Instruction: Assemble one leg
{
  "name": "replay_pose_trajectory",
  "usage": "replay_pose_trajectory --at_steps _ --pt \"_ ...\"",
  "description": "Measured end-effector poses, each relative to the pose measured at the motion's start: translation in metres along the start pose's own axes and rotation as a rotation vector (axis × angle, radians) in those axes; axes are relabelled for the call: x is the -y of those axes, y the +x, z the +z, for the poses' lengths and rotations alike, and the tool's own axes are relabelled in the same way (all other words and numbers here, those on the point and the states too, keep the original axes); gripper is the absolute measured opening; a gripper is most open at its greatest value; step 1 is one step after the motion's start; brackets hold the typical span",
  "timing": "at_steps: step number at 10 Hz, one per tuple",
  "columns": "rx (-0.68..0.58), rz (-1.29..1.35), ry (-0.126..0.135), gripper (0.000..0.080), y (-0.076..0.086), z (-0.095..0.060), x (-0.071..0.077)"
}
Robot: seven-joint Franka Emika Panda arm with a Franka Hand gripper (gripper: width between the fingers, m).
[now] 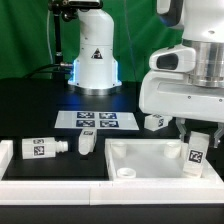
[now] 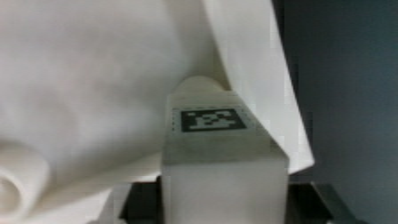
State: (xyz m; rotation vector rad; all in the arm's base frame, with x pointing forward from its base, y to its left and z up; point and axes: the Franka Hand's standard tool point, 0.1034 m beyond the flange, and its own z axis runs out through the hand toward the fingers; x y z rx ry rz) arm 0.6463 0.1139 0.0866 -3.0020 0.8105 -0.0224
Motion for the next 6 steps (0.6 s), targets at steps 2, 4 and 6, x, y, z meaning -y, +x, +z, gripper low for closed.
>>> replay_pose_trajectory --at_steps 2,4,6 --pt "-0.005 0.309 -0.003 0.0285 0.0005 0.0000 -0.0002" --pt "-0.009 0.651 0.060 0.0288 0.0018 0.0011 -0.0058" --pt "-0.001 0.815 0.068 0.0288 -0.0001 0.0008 -0.0060"
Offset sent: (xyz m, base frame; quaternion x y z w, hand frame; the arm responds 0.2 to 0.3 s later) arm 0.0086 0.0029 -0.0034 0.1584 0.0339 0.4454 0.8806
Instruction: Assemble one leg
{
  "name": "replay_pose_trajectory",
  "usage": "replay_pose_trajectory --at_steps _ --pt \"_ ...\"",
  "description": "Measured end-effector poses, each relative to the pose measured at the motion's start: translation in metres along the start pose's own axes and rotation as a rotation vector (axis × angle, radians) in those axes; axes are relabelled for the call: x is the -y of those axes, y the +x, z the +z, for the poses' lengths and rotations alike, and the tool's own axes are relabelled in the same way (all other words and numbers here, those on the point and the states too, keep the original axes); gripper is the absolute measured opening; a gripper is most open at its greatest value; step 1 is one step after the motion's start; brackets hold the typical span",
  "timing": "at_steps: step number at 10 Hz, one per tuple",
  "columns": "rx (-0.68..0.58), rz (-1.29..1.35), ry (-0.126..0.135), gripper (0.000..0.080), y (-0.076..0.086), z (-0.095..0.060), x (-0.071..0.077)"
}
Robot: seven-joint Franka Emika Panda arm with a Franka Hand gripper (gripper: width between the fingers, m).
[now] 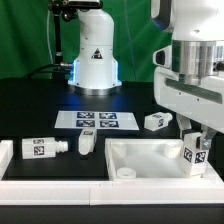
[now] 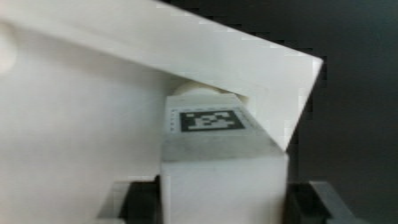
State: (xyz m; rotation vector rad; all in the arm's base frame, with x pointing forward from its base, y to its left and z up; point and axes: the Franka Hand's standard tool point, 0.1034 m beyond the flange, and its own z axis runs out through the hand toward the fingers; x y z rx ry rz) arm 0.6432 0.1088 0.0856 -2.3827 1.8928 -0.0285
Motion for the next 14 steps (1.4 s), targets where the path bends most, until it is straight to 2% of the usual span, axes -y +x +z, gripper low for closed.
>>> replay_pose_trajectory --at_steps 1,3,4,5,6,10,13,14 --pt "0.001 -0.022 0.000 0.0288 0.000 0.000 0.000" --pt "0.003 -0.054 0.000 0.0552 -0.001 0.001 0.000" --pt "-0.002 -0.222 -0.002 0.0552 -0.001 0.001 0.000" --pt "-0.003 -0.421 -0.006 0.0629 -0.002 0.002 -0.001" --pt "0.001 -0.613 -0.015 0.0644 -0.006 0.005 -0.002" --pt "0.005 -0.868 -0.015 0.0649 -0.006 0.006 -0.003" --pt "0.001 -1.299 -0.031 0.0649 0.004 0.009 -0.002" --pt "0.003 -1.245 -0.028 0.0649 0.003 0.009 -0.002"
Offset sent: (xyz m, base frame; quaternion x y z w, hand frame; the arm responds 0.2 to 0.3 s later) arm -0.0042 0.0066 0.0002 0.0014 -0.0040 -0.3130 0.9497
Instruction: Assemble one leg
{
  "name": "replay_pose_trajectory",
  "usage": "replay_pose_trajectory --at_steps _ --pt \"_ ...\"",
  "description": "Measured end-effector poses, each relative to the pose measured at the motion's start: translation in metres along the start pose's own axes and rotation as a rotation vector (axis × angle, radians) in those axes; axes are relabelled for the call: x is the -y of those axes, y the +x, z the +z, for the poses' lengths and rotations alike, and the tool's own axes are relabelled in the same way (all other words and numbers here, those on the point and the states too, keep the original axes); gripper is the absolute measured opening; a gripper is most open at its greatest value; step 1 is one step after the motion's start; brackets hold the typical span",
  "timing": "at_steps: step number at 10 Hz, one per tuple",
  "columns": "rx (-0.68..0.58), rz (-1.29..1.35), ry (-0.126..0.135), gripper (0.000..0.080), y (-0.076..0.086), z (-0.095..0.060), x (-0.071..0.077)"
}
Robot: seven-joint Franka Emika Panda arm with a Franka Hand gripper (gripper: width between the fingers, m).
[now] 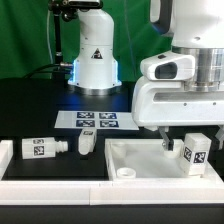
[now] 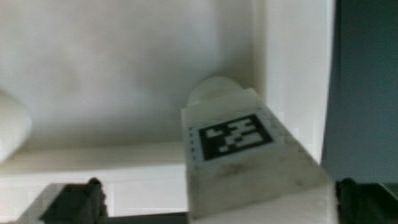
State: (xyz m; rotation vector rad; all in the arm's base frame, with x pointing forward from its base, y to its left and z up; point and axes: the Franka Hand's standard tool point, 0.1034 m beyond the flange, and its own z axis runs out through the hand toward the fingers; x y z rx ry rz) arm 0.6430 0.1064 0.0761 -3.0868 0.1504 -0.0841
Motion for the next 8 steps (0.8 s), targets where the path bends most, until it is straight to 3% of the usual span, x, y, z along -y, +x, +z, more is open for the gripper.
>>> replay_pose_trajectory --at_steps 2,3,4,8 --pt "0.000 0.010 -0.001 0.0411 0.0002 0.0001 -0.0007" --pt "0.000 0.050 0.000 0.0411 0.0002 0.0001 -0.0003" --pt "0.000 0.125 0.001 0.0285 0.0000 0.0002 0.0000" --pt "0.003 0.552 -0.003 0.0285 -0.0013 0.0014 0.0010"
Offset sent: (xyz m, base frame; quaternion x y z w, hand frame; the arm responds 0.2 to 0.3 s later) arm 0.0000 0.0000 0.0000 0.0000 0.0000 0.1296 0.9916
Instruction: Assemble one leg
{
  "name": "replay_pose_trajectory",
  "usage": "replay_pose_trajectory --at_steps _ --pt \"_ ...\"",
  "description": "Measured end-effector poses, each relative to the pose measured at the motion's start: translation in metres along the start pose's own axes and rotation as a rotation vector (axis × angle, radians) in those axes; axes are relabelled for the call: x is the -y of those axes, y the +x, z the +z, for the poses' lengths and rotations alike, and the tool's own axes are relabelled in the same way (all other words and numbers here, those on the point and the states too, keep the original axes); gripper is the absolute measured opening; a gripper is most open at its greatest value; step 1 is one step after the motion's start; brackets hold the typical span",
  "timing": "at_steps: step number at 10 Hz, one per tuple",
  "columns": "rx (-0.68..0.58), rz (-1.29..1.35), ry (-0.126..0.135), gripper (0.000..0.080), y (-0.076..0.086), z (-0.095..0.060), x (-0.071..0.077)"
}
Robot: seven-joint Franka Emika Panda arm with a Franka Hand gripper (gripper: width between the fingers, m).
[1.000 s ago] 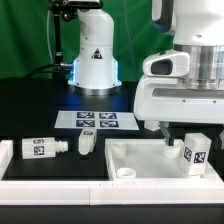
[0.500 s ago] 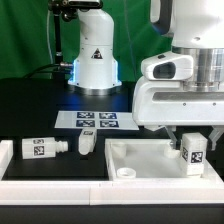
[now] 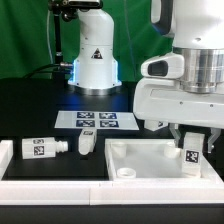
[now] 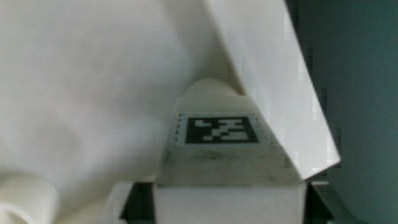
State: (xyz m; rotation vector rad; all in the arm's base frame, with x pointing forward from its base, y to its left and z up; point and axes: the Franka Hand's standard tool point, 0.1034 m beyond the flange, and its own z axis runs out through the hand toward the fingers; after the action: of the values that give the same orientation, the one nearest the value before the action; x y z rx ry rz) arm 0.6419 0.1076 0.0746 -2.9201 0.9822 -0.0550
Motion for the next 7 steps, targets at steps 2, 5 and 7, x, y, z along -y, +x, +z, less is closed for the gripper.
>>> replay_pose_trajectory --at_steps 2,5,7 --pt "0.006 0.389 0.006 0.0285 -0.0021 0.0008 0.0019" --pt "0.011 0.793 0.027 0.0285 -0.0028 -0.0002 0.0019" --pt "0.008 0.861 0.025 0.0285 -0.0036 0.0000 0.0023"
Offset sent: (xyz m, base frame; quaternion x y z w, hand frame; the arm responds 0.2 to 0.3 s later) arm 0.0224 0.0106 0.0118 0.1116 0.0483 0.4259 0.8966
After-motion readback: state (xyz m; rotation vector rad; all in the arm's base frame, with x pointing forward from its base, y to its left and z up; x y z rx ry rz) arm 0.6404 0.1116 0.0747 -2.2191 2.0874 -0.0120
